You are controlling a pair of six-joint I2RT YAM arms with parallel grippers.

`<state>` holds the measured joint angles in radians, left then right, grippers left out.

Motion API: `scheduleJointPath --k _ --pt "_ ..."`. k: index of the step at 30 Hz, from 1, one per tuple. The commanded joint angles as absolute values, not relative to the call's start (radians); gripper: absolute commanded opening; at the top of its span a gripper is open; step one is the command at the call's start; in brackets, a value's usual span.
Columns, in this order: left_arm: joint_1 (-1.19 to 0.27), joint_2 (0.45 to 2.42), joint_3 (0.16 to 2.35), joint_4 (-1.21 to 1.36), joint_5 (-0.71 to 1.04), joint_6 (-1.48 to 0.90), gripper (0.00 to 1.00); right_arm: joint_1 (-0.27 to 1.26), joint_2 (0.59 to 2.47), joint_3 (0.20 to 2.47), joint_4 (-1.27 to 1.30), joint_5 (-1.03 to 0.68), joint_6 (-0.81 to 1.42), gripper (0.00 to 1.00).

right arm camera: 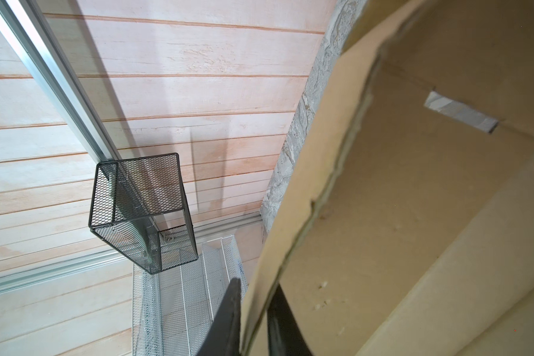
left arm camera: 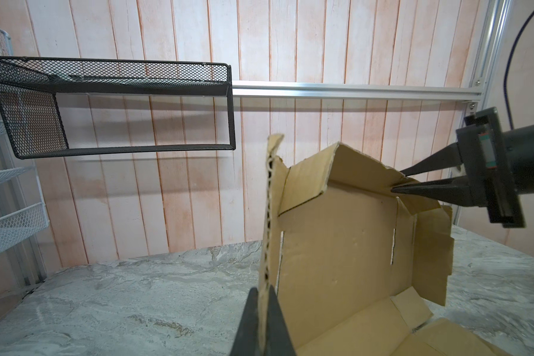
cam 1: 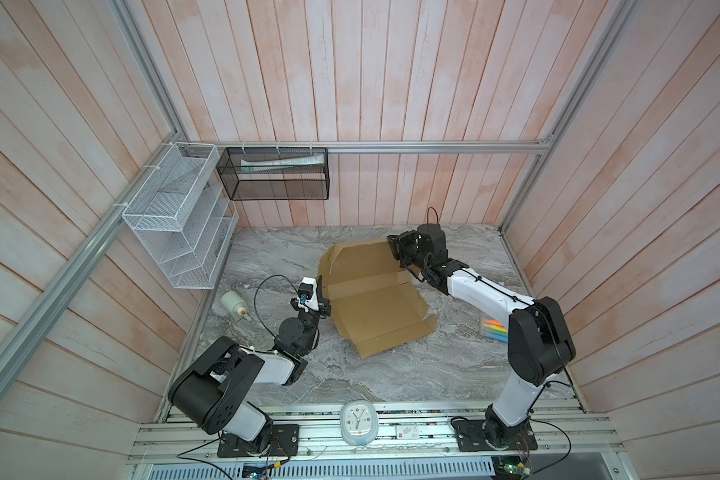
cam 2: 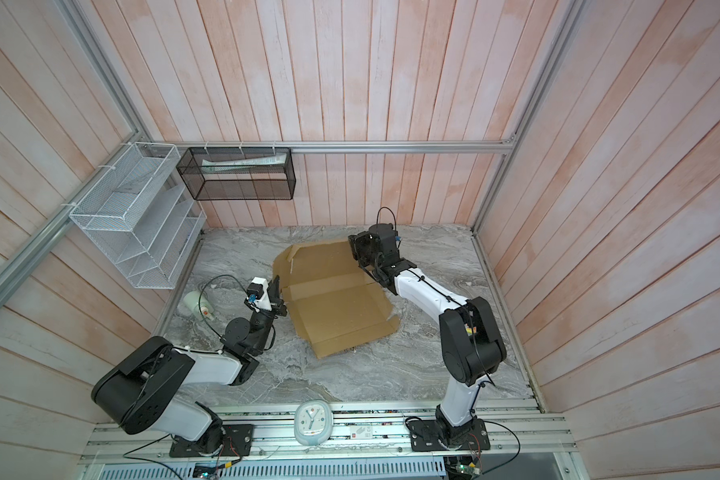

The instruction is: Fold the paper box

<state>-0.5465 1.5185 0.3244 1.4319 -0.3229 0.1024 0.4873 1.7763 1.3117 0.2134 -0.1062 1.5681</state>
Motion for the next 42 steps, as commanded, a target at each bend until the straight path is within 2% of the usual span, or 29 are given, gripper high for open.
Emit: scheduleJointPath --k 1,31,42 --pt "-0.555 1.528 0.354 1.485 -0.321 0.119 0.00 0.485 1.783 1.301 0.227 -0.116 1.572 0.19" --pt "-0.571 1.530 0.288 1.575 -0.302 0.129 0.00 0.471 1.870 1.365 0.297 -0.149 1.596 0.20" --pt "-0.571 1.535 0.272 1.569 -0.299 0.121 0.00 0.468 1.896 1.387 0.342 -0.168 1.605 0.17"
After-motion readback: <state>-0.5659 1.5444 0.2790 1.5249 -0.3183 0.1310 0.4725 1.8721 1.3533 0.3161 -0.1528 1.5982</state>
